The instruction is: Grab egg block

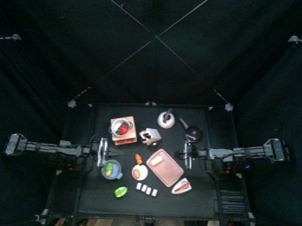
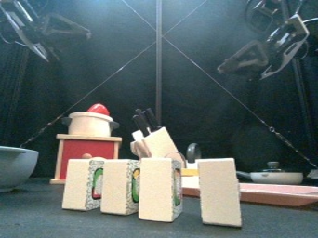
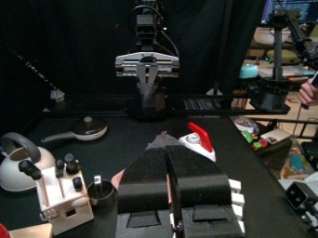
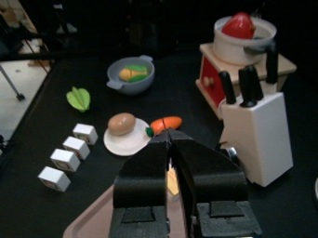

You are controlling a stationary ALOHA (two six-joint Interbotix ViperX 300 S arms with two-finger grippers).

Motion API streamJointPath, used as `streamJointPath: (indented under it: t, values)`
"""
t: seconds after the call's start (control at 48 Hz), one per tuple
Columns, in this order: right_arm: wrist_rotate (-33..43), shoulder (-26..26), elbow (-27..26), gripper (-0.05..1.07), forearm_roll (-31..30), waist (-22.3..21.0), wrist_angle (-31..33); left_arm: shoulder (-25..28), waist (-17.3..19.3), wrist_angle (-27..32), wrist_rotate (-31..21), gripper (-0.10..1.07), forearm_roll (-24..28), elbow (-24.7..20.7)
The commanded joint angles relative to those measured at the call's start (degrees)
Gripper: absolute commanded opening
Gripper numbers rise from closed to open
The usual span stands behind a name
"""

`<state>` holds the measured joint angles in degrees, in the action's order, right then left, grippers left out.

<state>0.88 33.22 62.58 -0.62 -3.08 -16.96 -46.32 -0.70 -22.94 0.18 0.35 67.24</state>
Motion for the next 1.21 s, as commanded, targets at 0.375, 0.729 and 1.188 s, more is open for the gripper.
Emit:
streamJointPath:
  t: [0.375,0.729,1.188]
  values:
    - [0.0,-21.71,-10.28,0.24,-0.09,0.44,0.53,2.02,-0.18,-0.35,-0.09,0.21,0.35,-1.67]
    - [0.0,-29.71,-16.0,0.81,-0.09,0.44,9.84,1.93,-0.18,-0.35,-0.09,0.54,0.35,-1.14]
    - [0.0,-34.1,-19.78,0.93,-1.41,0.0,14.85,2.02,0.26,-0.35,0.18,0.56,0.44,-1.05]
